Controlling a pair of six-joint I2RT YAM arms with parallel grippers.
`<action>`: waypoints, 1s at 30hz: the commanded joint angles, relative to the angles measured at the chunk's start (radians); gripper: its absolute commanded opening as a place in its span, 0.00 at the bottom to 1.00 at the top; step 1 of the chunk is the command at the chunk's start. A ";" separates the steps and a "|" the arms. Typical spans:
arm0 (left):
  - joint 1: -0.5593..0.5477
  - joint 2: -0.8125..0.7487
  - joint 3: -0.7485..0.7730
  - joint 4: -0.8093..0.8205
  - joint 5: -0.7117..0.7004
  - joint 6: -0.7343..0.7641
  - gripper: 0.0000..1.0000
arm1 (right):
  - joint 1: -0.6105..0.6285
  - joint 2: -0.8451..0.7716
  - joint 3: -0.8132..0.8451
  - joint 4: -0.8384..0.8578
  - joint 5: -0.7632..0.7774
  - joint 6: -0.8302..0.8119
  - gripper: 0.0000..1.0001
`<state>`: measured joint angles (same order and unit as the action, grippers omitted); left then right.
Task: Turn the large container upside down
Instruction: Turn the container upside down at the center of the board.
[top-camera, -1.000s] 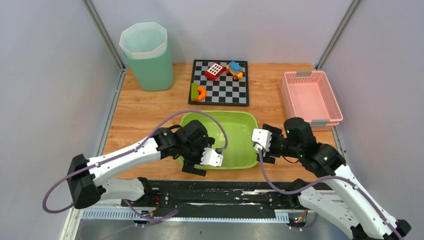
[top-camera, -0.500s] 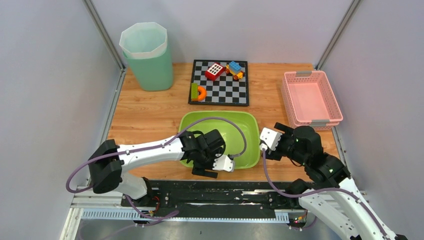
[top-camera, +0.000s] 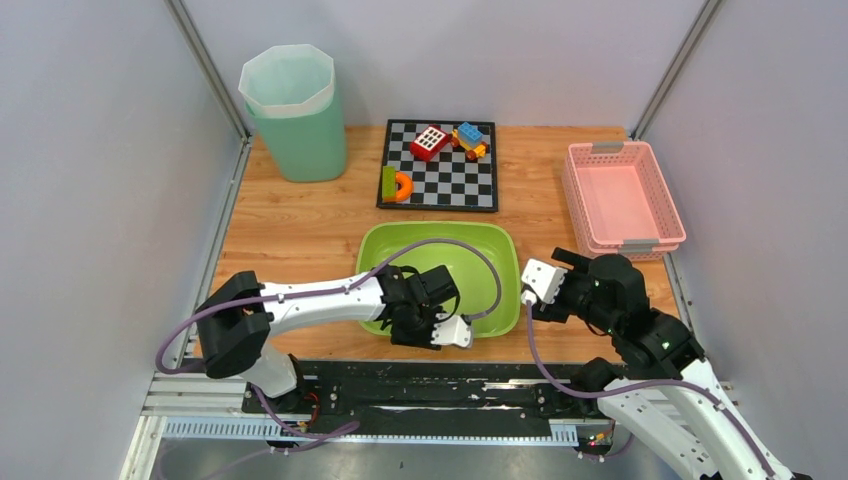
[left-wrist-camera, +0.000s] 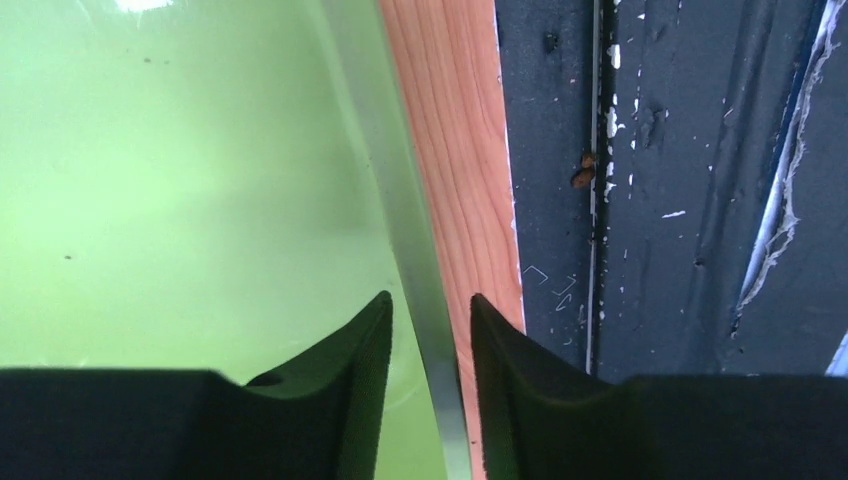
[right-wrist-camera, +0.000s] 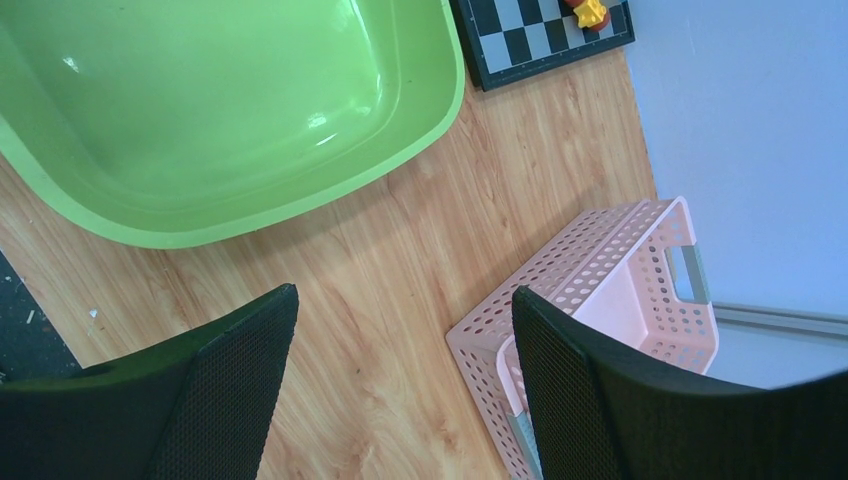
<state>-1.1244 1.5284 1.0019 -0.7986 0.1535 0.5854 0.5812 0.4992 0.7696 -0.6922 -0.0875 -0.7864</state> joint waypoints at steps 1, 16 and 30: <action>-0.009 0.015 0.041 -0.017 0.016 -0.010 0.31 | -0.016 -0.006 0.034 -0.041 0.027 -0.021 0.80; -0.009 -0.079 0.171 -0.183 0.088 -0.001 0.00 | -0.022 0.021 0.206 -0.200 -0.003 -0.104 0.79; 0.187 -0.159 0.471 -0.574 0.445 0.173 0.00 | -0.028 0.102 0.422 -0.423 -0.166 -0.275 0.69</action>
<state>-1.0355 1.3979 1.4017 -1.2587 0.4381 0.6857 0.5667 0.6033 1.1816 -1.0142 -0.2165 -0.9737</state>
